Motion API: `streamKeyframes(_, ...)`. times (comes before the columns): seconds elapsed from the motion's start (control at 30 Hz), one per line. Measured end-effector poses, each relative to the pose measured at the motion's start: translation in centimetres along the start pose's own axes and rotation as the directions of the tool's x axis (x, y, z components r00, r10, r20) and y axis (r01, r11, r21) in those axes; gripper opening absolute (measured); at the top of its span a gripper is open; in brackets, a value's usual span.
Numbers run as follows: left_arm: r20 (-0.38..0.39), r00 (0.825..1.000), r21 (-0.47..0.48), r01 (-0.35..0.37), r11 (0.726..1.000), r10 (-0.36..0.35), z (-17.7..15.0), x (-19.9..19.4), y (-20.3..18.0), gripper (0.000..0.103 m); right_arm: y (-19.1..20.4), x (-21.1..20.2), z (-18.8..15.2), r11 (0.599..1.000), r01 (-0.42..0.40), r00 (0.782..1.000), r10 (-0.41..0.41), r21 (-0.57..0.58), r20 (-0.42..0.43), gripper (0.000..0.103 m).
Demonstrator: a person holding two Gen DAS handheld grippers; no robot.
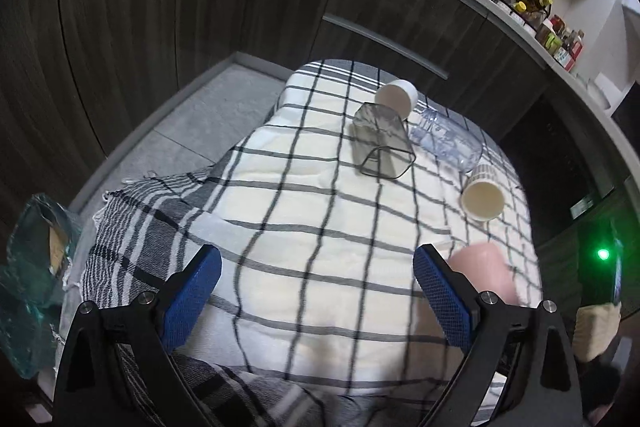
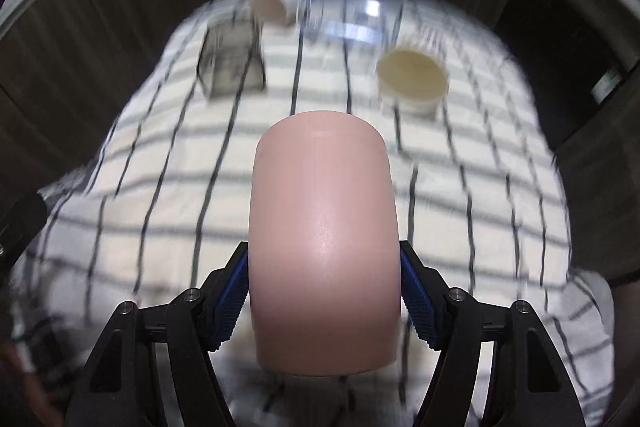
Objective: Flip cup upside down
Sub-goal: 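Rotate the held pink cup with the right tool so its rim faces down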
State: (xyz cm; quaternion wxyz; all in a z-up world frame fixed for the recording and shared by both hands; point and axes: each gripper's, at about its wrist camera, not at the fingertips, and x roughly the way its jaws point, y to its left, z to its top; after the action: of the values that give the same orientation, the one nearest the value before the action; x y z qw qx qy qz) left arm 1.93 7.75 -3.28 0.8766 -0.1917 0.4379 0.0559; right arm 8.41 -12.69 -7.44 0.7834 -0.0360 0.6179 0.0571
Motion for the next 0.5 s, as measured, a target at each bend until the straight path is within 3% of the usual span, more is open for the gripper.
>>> streamKeyframes(0.07, -0.002, 1.000, -0.017, 0.001, 1.000, -0.001, 0.6, -0.1, -0.4, 0.100, -0.2, -0.2, 0.7, 1.000, -0.003, 0.992, 0.000, -0.022, -0.124, 0.069)
streamKeyframes(0.2, 0.020, 1.000, -0.035, 0.020, 0.999, -0.020, 2.1, -0.2, -1.6, 0.101, 0.2, -0.3, 2.7, 0.995, 0.010, 0.944, -0.043, -0.102, -0.328, 0.069)
streamKeyframes(0.23, 0.026, 0.999, -0.035, 0.025, 0.999, -0.024, 2.5, -0.2, -1.8, 0.101, 0.3, 0.0, 3.2, 0.993, 0.001, 0.924, -0.045, -0.116, -0.380, 0.069)
streamKeyframes(0.37, 0.052, 0.998, -0.038, 0.034, 0.999, -0.032, 4.1, 0.2, -2.6, 0.101, 0.0, 2.1, 4.7, 0.989, -0.029, 0.808, -0.062, -0.145, -0.586, 0.069)
streamKeyframes(0.5, 0.076, 0.997, -0.040, 0.033, 0.999, -0.029, 5.3, 1.1, -3.2, 0.101, -0.1, 4.4, 5.7, 0.980, -0.036, 0.711, -0.111, -0.193, -0.695, 0.069)
